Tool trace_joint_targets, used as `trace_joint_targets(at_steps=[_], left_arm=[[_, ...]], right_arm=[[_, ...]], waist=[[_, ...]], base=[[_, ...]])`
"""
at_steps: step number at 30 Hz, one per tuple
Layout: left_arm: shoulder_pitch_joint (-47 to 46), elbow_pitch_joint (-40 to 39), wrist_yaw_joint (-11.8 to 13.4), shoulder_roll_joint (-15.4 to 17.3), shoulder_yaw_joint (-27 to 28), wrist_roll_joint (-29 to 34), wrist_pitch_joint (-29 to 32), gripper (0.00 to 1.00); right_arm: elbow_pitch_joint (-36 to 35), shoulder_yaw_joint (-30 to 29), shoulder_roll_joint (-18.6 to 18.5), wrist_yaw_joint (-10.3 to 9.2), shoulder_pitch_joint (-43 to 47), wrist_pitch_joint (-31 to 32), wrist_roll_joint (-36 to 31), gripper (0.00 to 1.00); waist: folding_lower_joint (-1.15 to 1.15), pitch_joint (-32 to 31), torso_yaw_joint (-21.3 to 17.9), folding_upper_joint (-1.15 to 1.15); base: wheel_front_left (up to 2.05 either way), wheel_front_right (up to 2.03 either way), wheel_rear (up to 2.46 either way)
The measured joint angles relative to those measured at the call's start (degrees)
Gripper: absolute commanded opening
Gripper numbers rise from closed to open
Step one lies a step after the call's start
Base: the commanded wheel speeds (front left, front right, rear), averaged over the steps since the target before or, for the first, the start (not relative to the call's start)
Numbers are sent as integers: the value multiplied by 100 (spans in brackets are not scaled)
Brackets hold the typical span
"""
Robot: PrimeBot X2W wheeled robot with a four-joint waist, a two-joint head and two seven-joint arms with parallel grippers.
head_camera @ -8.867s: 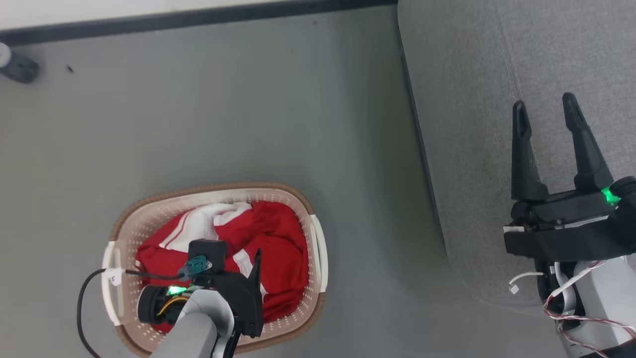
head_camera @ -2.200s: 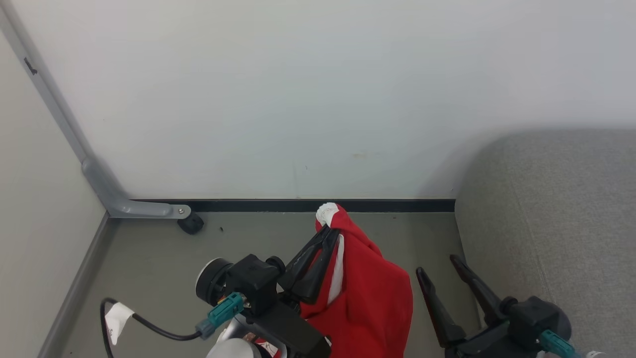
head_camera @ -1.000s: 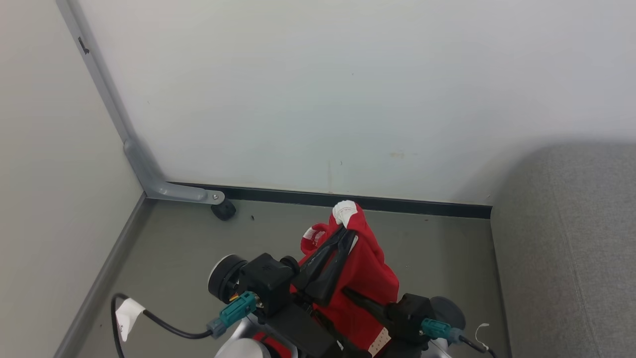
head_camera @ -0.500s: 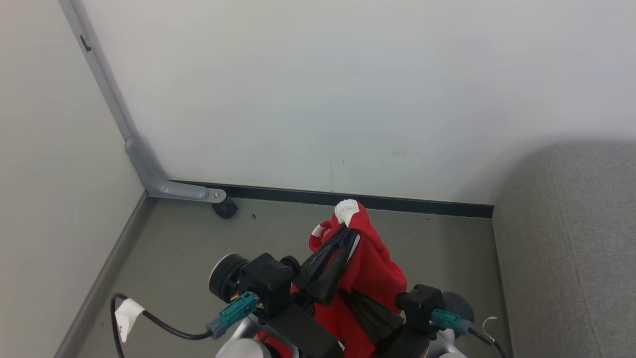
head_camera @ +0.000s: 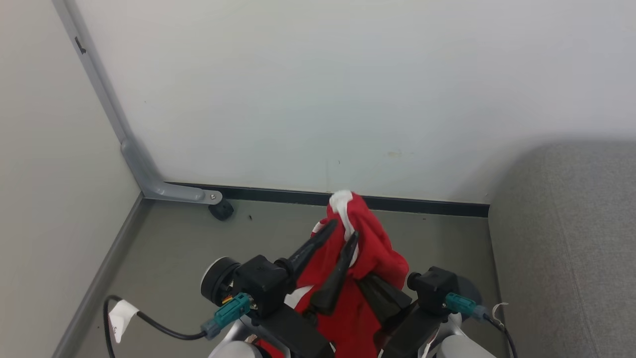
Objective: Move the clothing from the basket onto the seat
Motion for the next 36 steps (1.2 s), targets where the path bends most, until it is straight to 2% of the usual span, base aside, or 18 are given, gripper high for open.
trace_joint_targets(at_steps=[14,24,36], left_arm=[[440,-14,170,243,42,0,49,100],[976,-21,303,441,52,2,42,100],[1198,-249,399,508,36,12,-58,100]], right_arm=[[15,-517,-89,-63,-141,-110,52,0],[-49,-974,-344,-292,-146,-156,122,0],[-597,-1596,-725,-633,29,-162,138,0]], waist=[[0,-3,-281,0],[0,45,-632,0],[0,180,-1199,0]], base=[[0,0,0],[0,0,0],[0,0,0]])
